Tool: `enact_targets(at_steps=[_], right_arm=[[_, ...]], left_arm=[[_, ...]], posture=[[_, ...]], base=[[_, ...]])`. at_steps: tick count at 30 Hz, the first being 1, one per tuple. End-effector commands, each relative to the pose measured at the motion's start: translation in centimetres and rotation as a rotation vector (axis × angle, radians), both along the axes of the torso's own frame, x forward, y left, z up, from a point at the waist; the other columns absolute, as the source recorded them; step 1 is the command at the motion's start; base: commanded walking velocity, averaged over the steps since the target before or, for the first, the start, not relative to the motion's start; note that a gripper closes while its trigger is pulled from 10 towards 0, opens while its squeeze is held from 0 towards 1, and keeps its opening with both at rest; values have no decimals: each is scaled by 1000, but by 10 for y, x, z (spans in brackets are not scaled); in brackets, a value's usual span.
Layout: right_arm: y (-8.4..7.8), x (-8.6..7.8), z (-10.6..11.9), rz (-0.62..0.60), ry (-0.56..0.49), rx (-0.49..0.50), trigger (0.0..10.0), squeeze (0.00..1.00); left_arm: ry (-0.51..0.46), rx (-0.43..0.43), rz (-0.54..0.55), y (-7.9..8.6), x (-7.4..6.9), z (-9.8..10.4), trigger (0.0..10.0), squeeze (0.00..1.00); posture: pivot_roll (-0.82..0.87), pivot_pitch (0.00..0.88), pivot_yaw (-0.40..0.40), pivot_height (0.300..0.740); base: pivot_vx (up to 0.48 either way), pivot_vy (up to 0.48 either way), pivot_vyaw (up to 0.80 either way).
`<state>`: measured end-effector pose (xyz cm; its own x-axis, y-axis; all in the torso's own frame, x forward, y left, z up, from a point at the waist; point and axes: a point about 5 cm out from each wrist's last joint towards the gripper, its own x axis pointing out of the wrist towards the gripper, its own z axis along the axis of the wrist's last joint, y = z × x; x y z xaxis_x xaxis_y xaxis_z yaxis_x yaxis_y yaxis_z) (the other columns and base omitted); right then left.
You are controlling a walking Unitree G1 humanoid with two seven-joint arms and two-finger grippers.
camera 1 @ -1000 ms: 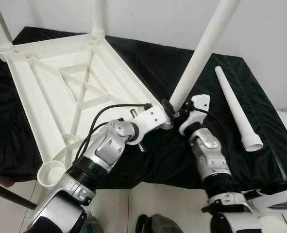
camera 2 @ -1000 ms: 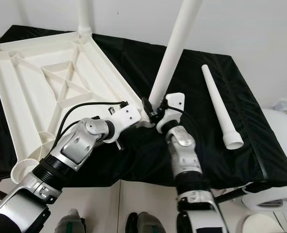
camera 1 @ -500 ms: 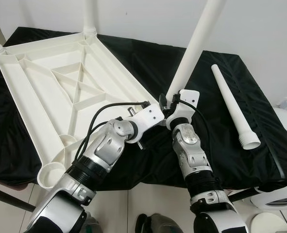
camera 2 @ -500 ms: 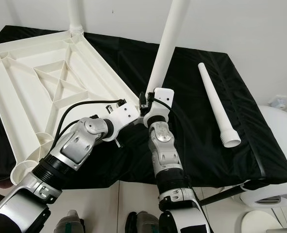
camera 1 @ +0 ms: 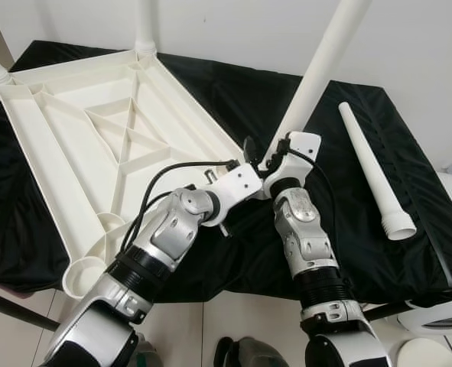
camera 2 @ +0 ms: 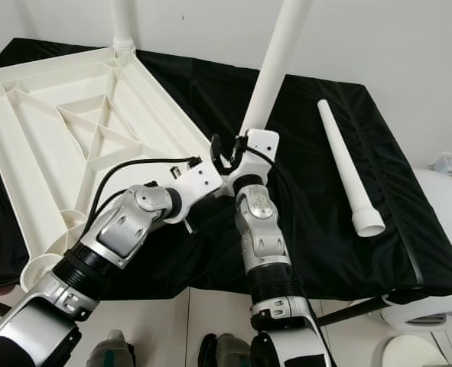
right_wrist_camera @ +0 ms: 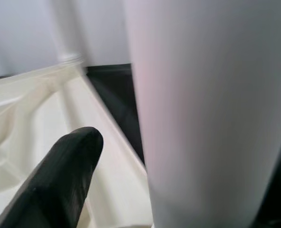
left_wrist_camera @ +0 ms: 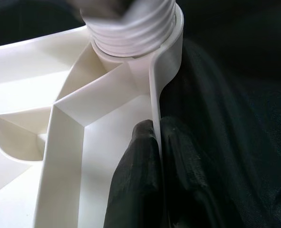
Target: Building children table
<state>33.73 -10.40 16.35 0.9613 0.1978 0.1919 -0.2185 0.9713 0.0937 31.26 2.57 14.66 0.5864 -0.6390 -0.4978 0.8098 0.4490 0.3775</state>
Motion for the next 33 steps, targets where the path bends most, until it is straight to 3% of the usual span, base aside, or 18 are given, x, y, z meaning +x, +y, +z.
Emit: enact_targets(at_steps=[1, 7, 10, 16, 19, 21, 33], right_arm=[[-11, -1, -2, 68, -19, -7, 10000, 0], [-19, 0, -2, 127, -23, -37, 10000, 0], [-40, 2, -8, 323, 0, -144, 10000, 0], [-54, 3, -8, 444, 19, -177, 10000, 0], [-59, 3, -7, 475, 18, -196, 10000, 0], [-72, 9, -5, 507, 32, -248, 10000, 0], [-87, 21, -4, 571, 92, -339, 10000, 0]], left_arm=[[-21, 7, -46, -10, -3, 3, 10000, 0], [-22, 7, -46, -10, -3, 3, 10000, 0], [-24, 3, -46, -11, -2, 3, 10000, 0], [-28, 3, -44, -11, -1, 4, 10000, 0], [-29, 5, -43, -10, -1, 4, 10000, 0], [-30, 8, -43, -9, 0, 4, 10000, 0], [-35, 13, -49, -9, 0, 5, 10000, 0]], posture=[[73, 41, -107, 740], [70, 39, -110, 740], [67, 35, -112, 740], [72, 32, -112, 740], [73, 31, -109, 740], [74, 29, -109, 740], [82, 19, -104, 740]], base=[[0, 0, 0], [0, 0, 0], [0, 0, 0], [0, 0, 0], [0, 0, 0], [0, 0, 0], [0, 0, 0]])
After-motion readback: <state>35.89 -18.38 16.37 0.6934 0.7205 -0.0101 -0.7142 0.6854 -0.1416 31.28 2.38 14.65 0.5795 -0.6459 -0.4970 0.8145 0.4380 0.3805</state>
